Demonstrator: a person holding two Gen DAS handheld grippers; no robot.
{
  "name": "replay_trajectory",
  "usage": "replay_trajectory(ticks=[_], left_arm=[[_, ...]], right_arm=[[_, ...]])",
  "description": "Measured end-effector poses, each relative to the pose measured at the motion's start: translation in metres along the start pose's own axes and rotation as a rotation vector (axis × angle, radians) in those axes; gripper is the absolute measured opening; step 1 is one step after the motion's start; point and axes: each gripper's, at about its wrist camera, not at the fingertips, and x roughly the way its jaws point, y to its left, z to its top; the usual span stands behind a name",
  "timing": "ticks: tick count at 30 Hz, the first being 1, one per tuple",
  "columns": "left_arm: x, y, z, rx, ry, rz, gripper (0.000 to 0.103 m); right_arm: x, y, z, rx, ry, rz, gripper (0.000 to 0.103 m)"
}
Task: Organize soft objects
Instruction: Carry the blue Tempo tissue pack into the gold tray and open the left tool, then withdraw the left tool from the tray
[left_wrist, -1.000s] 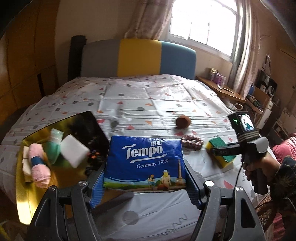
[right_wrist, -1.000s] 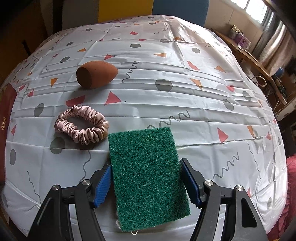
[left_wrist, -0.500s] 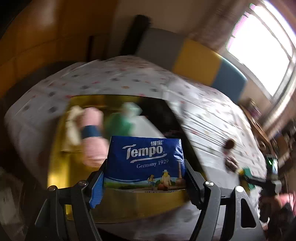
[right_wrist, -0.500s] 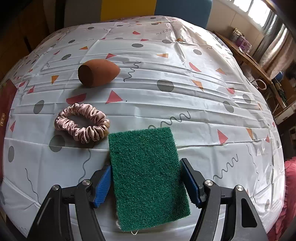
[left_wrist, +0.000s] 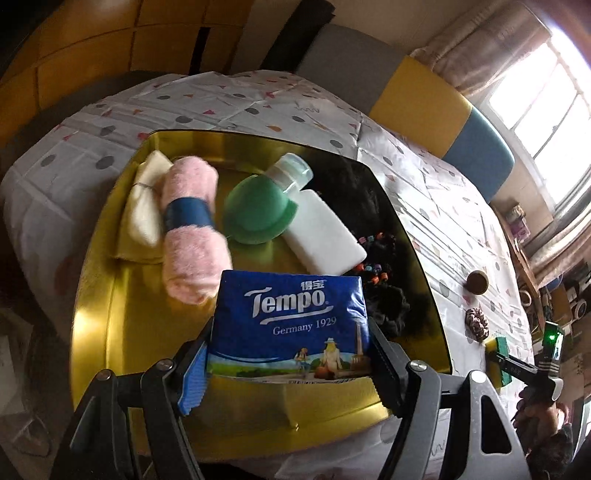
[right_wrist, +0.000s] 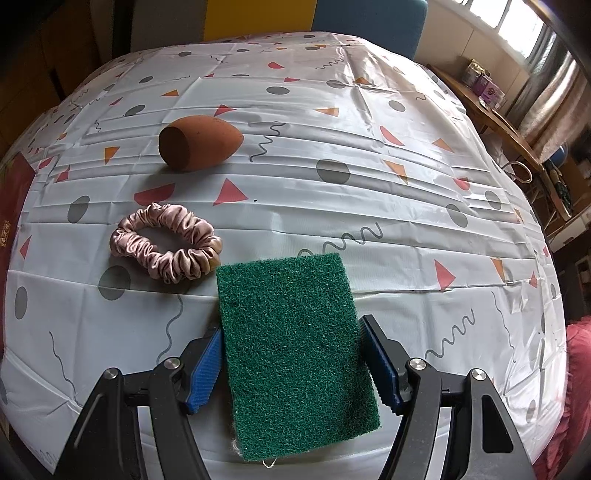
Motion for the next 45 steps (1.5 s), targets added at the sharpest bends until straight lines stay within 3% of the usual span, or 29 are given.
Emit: replay_trajectory(ticks=[13,16,23,26,31,45], left_arm=[[0.057,0.001,0.019,0.020,0.129,0.082,0.075],[0.059,-0.002,0.022,0.034,0.139,0.053,0.084],[0.041,-0.003,0.016,0.052,0.063,0.125,0.085],[0.020,-0.006,0.008,0.093,-0.014,0.195,0.085],[-0.014,-0.020,-0.005,0.179,-0.126,0.243,0.085],[-0.049,-0.033,-0.014,0.208,-0.194,0.216,0.085]], right_arm=[[0.000,0.002,0.000,-0.023,-0.003,-0.010,0.071],[0.000,0.002,0.000,-0.028,-0.003,-0.011,0.071],[0.000,0.001,0.000,-0.031,-0.003,-0.012,0.071],[0.000,0.002,0.000,-0.035,-0.004,-0.015,0.071],[-0.001,0.003,-0.001,-0.046,-0.008,-0.021,0.071],[-0.002,0.006,-0.002,-0.074,-0.015,-0.042,0.070]])
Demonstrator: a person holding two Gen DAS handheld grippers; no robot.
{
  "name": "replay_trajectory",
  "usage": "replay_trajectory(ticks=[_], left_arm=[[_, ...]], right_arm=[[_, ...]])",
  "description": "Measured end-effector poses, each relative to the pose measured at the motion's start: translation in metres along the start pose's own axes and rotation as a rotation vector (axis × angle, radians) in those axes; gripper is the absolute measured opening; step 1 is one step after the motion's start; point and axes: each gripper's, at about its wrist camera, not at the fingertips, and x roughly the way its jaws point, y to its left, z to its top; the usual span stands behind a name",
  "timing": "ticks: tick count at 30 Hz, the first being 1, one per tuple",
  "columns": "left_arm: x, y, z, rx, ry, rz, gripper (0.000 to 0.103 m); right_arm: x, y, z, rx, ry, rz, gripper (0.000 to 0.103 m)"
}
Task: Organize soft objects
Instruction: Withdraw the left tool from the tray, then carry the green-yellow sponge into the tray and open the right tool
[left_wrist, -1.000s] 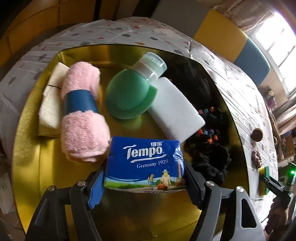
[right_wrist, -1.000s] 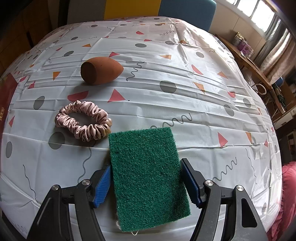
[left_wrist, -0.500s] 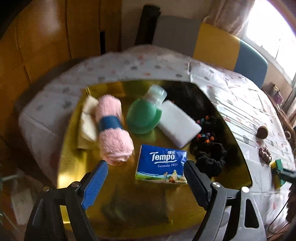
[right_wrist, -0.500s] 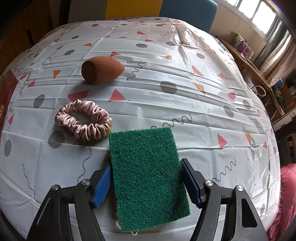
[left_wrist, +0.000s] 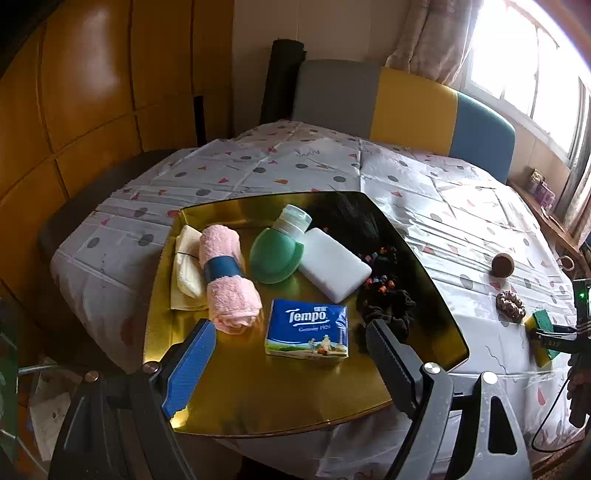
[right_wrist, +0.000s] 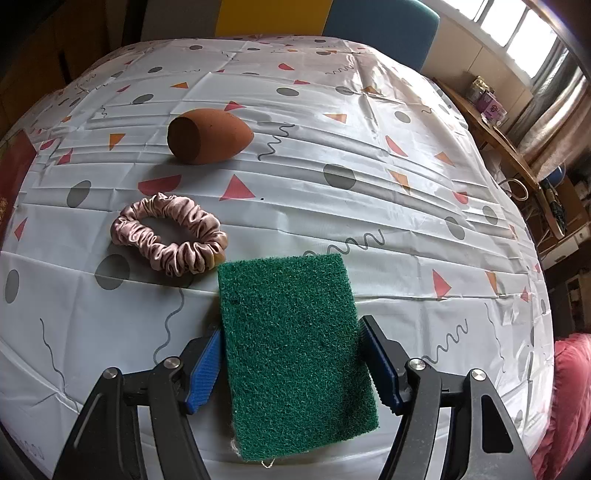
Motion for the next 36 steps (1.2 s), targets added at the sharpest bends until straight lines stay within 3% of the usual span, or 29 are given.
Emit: replay_trajectory(ticks=[5,9,12,21,27,36], left_arm=[[0.000,0.008,-0.004,-0.009,0.006,0.004,0.085],[0.000,0.017,-0.006,-0.020,0.007,0.021,0.085],[0.000,0.025,-0.008,-0.033,0.005,0.032,0.085],[-0.001,0.037,-0.012,-0.059,0.012,0.031,0.085],[-0.001,0.053,-0.014,-0.106,0.015,0.046,0.085],[-0.009,0.105,-0.009,-0.225,-0.018,0.125,0.085]], right_arm=[[-0.001,-0.001,0.000,0.007,0.003,0.002,0.069],[-0.011,-0.006,0.003,0.070,-0.016,0.052,0.069],[-0.031,0.003,0.008,0.050,-0.077,0.073,0.069],[-0.050,0.038,0.013,-0.002,-0.108,0.133,0.069],[-0.088,0.086,0.020,-0.067,-0.187,0.298,0.069],[-0.149,0.217,0.033,-0.304,-0.300,0.591,0.070]])
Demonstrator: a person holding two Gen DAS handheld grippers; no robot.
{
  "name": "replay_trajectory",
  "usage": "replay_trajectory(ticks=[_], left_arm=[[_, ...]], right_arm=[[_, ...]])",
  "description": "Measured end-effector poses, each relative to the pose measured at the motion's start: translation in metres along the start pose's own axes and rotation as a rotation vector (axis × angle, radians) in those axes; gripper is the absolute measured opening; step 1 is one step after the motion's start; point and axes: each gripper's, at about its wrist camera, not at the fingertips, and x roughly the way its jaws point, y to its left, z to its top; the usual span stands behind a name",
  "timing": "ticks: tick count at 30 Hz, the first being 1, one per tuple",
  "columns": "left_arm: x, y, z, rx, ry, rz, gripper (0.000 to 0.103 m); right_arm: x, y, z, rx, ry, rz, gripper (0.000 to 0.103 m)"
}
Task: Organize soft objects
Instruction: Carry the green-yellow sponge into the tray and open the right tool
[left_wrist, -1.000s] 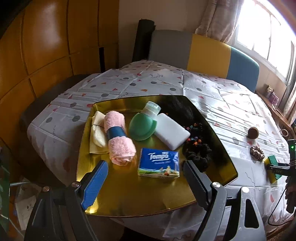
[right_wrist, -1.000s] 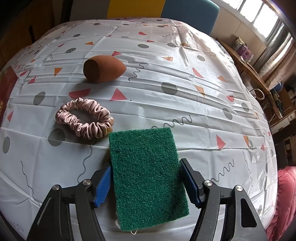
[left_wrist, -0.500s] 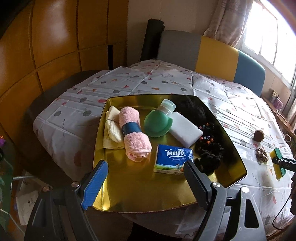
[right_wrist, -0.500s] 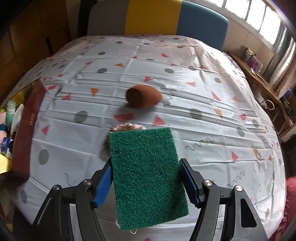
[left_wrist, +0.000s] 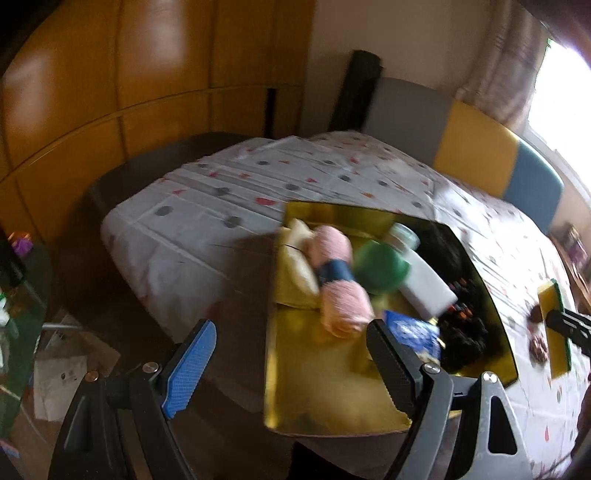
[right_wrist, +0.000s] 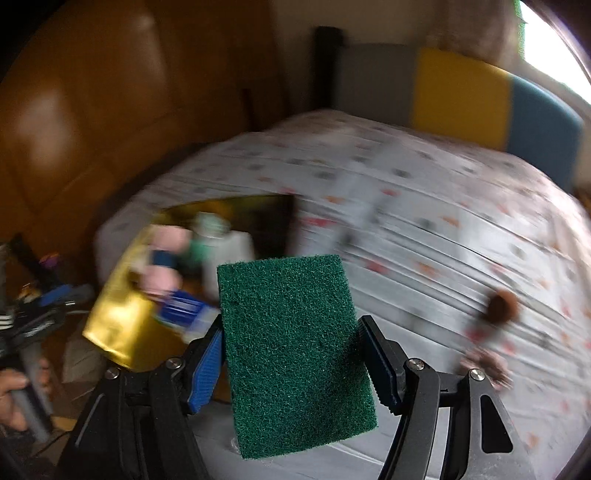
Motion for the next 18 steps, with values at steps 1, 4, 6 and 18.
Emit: replay_trajectory(ticks=[1,4,6,18], left_arm=[[0.000,0.007,0.002,-0.016,-0.003,0.010,0.085],[-0.001,0.026,0.005,-0.058,-0.011,0.043,0.085],[-0.002,0.036,0.007,-0.079,-0.015,0.061,0.085],[0.005,0.054,0.002,-0.099,0.009,0.095,0.085]], right_arm=[[0.007,0.015,0.005,-0.025,-0.002,0.034,0.070],[0.029,0.060,0.015,-0.099,0.007,0.106,0.070],[0.046,0.086,0.016,-0.136,0.027,0.146,0.070],[0.134,0.169,-0.002,-0.191,0.199,0.259,0.082]])
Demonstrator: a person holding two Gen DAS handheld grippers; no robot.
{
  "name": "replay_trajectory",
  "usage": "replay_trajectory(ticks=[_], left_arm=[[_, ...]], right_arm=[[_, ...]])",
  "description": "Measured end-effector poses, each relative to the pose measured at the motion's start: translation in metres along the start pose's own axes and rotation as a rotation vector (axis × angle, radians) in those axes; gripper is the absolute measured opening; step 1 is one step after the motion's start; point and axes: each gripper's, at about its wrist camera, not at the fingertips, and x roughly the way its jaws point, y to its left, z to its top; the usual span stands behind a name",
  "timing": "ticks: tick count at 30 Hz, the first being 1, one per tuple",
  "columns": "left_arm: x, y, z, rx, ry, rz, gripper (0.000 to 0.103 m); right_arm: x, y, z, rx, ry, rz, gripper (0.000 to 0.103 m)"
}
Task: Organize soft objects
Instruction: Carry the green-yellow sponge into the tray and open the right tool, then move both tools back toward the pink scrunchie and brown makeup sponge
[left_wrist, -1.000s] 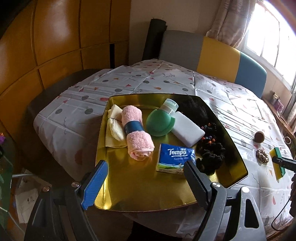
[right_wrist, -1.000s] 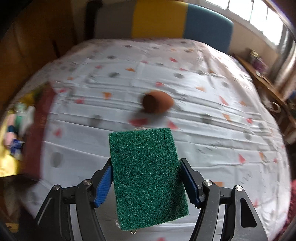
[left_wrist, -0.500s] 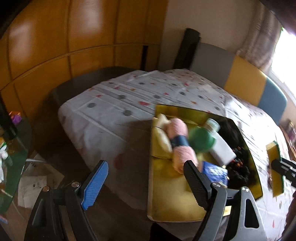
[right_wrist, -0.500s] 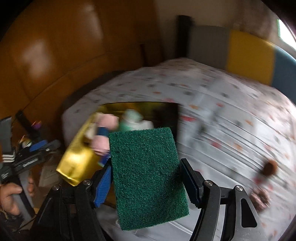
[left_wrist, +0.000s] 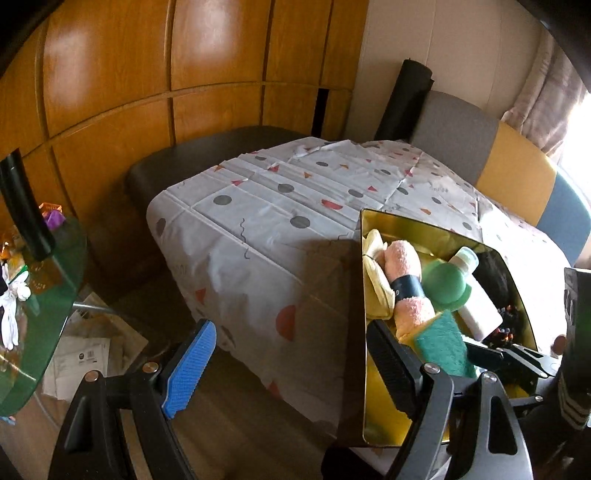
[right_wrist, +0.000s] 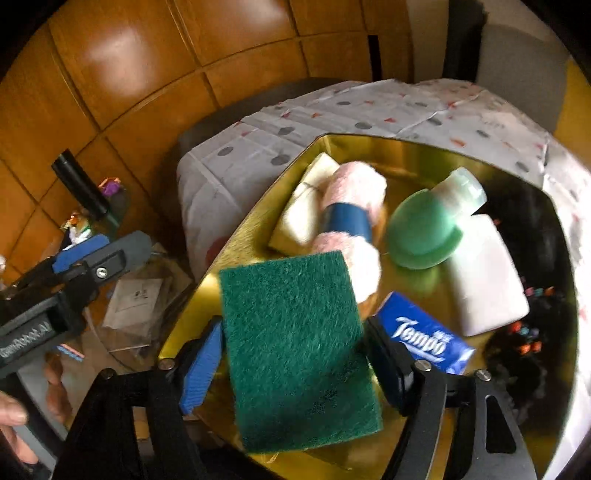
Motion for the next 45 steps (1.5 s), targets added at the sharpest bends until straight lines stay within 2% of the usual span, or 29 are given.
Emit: replay_trajectory(ticks=[3,6,11,16,22,33,38,41,45], left_arm=[[0.002,-0.001,-0.001,-0.002,0.006,-0.002,0.085],[0.002,-0.005,-0.002,0.008,0.007,-0.010,0.085],[-0.007,-0.018,-0.002,0.047,-0.016,-0.027,0.085],[-0.015,-0.039,-0.002,0.105,-0.028,-0.059,0.085],[-0.023,-0.072,-0.009,0.190,-0.034,-0.107,0.085],[-0.036,-0.133,-0.029,0.351,-0.025,-0.185,0.085],[-0.040,-0.159,-0.035,0.417,-0.028,-0.214,0.085],[-0.044,-0.177,-0.038,0.460,-0.035,-0.236,0.085],[-0.047,-0.207,-0.042,0.518,-0.026,-0.287,0.085]], right_arm=[[-0.006,-0.007,-0.005,0.033,-0.004,0.022,0.095],[-0.022,-0.022,-0.010,0.092,-0.033,0.037,0.095],[-0.050,-0.043,-0.017,0.144,-0.095,-0.006,0.095],[-0.090,-0.069,-0.036,0.165,-0.167,-0.122,0.095],[-0.129,-0.111,-0.060,0.213,-0.202,-0.249,0.095],[-0.201,-0.207,-0.116,0.405,-0.255,-0.450,0.095],[-0.232,-0.246,-0.142,0.480,-0.272,-0.572,0.096],[-0.250,-0.276,-0.163,0.559,-0.286,-0.651,0.096],[-0.268,-0.316,-0.204,0.762,-0.330,-0.741,0.096]])
